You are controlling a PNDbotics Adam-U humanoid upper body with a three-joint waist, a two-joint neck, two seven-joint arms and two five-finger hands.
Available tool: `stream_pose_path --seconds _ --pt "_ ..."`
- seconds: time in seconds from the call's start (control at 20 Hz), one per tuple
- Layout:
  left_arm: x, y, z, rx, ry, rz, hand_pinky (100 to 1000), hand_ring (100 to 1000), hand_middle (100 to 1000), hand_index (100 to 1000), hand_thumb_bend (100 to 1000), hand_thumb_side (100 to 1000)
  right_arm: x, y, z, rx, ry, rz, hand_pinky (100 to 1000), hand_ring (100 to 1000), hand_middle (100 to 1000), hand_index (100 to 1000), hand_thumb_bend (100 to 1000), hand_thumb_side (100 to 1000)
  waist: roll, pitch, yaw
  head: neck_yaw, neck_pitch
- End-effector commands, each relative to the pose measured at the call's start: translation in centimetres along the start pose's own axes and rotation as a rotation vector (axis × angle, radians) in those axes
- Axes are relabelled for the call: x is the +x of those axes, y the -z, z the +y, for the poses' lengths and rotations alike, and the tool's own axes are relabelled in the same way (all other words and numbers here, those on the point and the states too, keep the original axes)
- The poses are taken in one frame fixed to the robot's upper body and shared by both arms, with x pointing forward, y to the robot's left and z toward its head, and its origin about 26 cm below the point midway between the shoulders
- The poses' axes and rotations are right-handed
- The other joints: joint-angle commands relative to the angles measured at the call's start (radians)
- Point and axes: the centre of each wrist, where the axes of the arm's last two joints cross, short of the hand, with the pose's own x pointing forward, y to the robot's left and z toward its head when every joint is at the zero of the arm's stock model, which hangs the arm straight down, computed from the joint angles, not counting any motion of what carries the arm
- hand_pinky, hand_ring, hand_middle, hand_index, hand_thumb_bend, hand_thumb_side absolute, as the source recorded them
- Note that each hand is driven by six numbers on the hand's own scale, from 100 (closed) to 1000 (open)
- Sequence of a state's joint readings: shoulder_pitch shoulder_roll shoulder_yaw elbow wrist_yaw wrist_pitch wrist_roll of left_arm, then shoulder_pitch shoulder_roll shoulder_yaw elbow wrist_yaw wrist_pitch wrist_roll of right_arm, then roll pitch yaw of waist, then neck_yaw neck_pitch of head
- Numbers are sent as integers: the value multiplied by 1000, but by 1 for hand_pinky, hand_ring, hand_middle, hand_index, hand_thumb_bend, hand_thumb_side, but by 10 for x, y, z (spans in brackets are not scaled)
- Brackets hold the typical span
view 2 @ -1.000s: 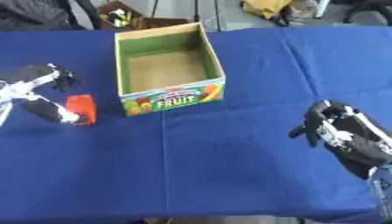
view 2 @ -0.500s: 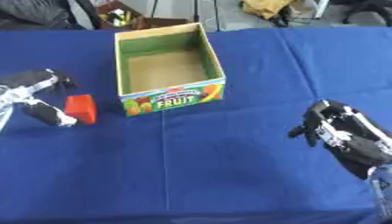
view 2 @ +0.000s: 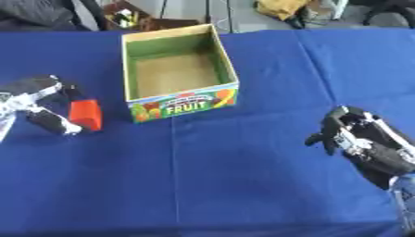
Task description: Pick up objects on the table and place them in the box.
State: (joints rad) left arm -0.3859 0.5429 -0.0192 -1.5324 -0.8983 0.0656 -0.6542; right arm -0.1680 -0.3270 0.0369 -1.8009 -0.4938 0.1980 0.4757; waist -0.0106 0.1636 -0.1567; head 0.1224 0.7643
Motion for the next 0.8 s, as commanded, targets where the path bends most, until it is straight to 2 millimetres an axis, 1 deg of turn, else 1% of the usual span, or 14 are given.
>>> stream_pose_path --seconds 0.05,0.3,0.4,0.7,0.8 --pt "-2 -3 9 27 7 2 714 614 595 784 582 352 6 1 -2 5 -22 -9 588 311 342 382 100 165 1 -12 0 0 6" --pt "-2 -2 8 22 6 -2 704 600 574 756 562 357 6 1 -2 5 -23 -8 588 312 342 382 100 165 1 -11 -1 0 6" --pt "-2 -1 8 27 3 -3 686 576 544 727 536 344 6 1 -2 5 -23 -7 588 312 342 382 100 166 2 -10 -2 0 6" --pt "-1 0 6 62 -6 -8 660 539 504 680 506 330 6 1 -2 4 -23 -6 588 312 342 382 100 167 3 -10 -4 -1 6" --pt "-1 0 5 64 -6 -10 633 509 475 646 477 316 6 1 -2 4 -22 -5 587 312 342 382 100 167 4 -10 -5 -2 6"
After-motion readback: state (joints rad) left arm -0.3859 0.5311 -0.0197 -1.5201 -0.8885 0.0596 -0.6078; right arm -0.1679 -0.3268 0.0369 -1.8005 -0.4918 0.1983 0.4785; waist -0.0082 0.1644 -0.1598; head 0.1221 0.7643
